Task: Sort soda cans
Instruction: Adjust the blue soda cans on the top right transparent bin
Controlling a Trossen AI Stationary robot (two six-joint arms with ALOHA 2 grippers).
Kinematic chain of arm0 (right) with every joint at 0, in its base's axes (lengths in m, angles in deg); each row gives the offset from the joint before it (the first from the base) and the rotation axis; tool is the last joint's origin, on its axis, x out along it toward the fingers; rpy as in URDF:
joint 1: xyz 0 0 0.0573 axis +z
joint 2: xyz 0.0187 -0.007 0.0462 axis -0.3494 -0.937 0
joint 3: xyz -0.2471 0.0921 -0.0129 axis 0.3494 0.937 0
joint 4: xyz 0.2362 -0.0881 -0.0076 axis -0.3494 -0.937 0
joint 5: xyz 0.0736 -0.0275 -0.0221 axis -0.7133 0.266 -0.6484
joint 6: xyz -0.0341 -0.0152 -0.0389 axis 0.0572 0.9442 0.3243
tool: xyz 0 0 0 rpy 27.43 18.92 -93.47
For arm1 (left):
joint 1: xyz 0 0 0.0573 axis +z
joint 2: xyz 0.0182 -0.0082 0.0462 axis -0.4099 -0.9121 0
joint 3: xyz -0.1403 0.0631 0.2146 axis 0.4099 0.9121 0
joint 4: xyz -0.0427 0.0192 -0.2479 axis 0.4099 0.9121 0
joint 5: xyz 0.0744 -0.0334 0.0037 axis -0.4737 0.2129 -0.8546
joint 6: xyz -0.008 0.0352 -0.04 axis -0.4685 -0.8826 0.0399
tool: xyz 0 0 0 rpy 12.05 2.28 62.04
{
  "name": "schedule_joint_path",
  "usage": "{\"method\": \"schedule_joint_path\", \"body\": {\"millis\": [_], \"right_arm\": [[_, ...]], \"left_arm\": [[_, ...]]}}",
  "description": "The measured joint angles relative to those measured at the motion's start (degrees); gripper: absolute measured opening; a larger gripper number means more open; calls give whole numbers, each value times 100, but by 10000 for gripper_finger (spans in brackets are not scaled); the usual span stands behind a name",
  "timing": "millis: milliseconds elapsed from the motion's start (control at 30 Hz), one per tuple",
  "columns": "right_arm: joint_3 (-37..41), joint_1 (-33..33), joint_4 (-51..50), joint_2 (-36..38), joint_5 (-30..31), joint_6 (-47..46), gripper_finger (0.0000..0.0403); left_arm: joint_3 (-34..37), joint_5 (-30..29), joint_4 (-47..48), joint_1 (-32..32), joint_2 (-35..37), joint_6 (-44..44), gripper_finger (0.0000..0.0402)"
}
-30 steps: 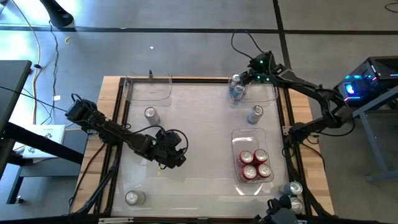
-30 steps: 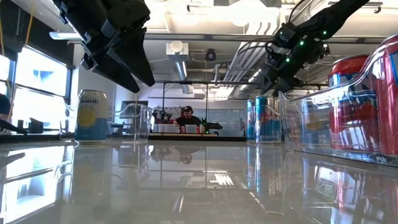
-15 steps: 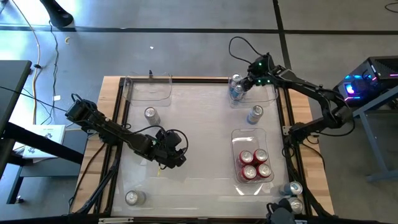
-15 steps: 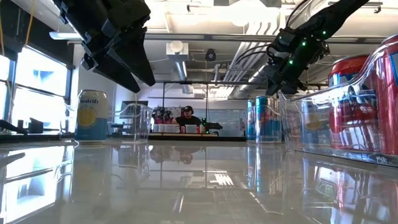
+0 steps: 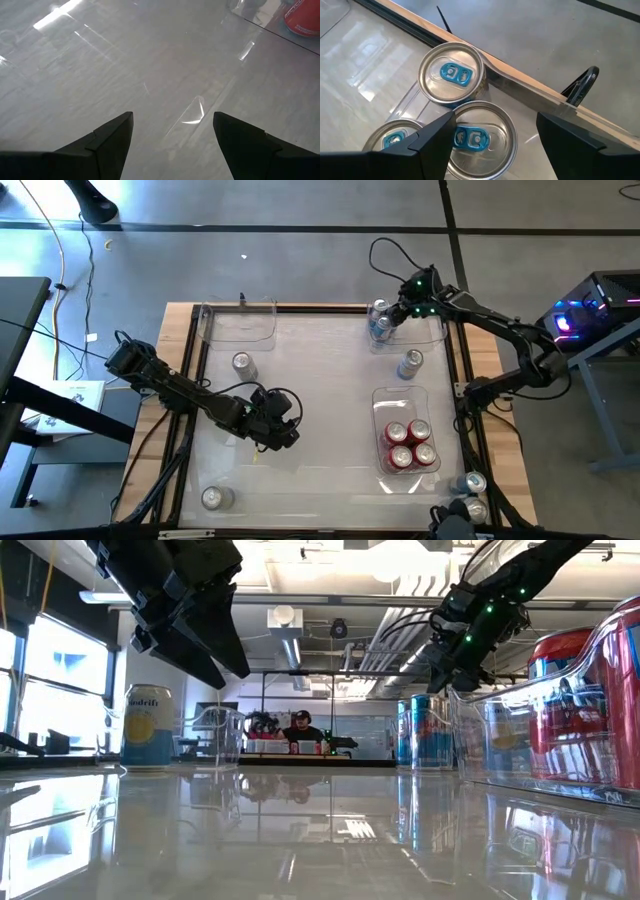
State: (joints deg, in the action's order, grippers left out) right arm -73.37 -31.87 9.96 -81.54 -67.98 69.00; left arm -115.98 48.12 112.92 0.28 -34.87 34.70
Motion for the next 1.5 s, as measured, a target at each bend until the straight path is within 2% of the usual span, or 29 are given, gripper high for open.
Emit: {"method": "schedule_joint_path", "body": {"millis": [900, 1167, 1500], "right_arm": [[-4, 177, 87, -118, -32, -237, 273], [0, 176, 82, -33, 421, -340, 273], [0, 176, 122, -33, 309, -388, 273]], "left_arm": [[-1, -2, -4, 0, -1, -3, 268], [1, -2, -4, 0, -1, -2, 268], [0, -2, -4, 0, -2, -2, 268]]}}
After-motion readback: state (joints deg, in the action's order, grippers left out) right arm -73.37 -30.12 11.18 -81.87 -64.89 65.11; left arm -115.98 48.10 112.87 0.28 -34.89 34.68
